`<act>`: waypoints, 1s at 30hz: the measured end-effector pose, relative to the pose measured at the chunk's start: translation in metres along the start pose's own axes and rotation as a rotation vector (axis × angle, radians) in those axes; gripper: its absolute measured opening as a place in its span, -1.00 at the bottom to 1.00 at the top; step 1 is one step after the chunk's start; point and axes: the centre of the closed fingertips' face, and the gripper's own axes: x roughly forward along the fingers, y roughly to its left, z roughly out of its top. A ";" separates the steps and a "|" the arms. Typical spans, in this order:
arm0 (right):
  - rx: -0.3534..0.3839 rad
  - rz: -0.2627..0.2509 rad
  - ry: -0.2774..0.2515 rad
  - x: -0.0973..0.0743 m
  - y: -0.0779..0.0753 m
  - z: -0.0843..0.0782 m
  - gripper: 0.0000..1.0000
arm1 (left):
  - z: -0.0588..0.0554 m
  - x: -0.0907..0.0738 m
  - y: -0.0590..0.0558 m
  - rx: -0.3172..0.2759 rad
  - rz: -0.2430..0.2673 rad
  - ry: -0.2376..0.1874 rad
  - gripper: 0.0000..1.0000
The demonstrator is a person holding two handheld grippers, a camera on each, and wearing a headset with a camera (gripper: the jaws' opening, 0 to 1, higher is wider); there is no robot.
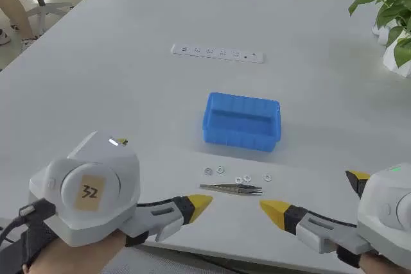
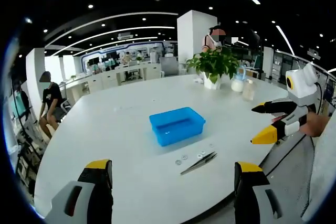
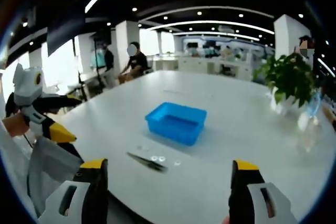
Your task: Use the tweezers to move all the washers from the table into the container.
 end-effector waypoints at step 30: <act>-0.023 0.001 0.018 0.003 0.001 -0.002 0.91 | -0.004 0.003 0.006 0.011 0.010 0.020 0.98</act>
